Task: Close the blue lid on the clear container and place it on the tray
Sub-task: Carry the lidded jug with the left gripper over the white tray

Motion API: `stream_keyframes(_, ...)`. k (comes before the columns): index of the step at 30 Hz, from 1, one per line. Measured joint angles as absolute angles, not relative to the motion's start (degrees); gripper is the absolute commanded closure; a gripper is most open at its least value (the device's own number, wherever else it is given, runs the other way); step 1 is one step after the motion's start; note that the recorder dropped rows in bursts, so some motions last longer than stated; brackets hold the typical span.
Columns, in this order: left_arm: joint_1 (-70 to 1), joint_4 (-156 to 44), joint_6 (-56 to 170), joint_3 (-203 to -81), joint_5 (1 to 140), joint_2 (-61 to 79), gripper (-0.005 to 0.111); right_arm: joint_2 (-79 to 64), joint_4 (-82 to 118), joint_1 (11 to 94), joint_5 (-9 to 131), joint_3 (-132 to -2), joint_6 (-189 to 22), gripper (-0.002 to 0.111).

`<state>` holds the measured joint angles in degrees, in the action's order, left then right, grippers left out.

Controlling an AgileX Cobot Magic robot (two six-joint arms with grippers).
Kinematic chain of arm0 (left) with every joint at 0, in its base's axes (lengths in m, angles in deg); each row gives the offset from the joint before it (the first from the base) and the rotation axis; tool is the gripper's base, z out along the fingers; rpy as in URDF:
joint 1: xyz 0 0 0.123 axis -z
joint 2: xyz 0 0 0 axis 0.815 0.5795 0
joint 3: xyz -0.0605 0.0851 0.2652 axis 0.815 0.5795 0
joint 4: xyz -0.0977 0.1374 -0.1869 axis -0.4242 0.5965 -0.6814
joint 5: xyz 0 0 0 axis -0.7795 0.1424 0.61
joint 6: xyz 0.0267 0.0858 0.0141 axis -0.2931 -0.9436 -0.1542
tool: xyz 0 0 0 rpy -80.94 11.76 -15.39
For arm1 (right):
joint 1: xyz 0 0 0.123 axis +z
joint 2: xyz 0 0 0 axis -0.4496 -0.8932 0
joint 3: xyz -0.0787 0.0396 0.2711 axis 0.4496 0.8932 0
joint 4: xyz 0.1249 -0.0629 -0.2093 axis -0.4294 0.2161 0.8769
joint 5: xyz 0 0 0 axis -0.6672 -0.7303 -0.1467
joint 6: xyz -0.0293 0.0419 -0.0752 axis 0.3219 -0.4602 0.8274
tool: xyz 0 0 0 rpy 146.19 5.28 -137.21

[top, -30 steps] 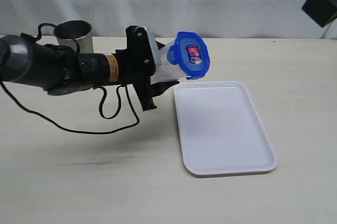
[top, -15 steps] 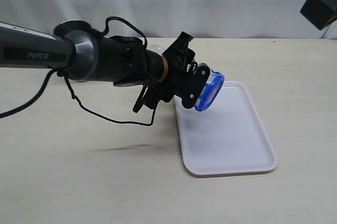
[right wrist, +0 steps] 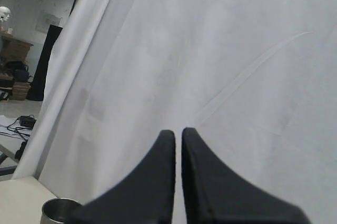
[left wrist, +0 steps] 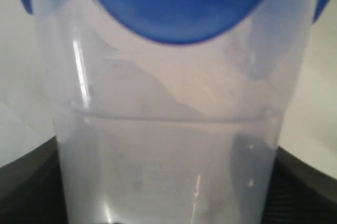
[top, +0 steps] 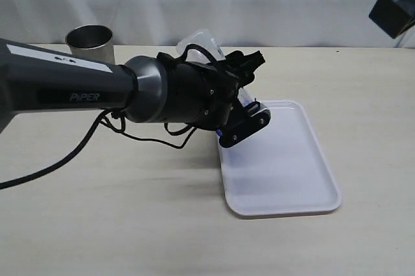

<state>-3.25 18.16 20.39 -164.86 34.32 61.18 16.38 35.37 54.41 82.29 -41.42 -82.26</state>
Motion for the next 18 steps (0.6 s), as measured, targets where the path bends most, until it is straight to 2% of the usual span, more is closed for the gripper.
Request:
stream_keyframes(7,0.23,19.81,20.39,-164.86,28.31,61.18,0.107,16.38,35.37,54.41,81.84,-41.42,-82.26,0.104)
stream_keyframes(18,1.64,19.85,28.36,-164.86,30.63,61.18,0.107,16.38,35.37,54.41,81.38,-41.42,-82.26,0.104)
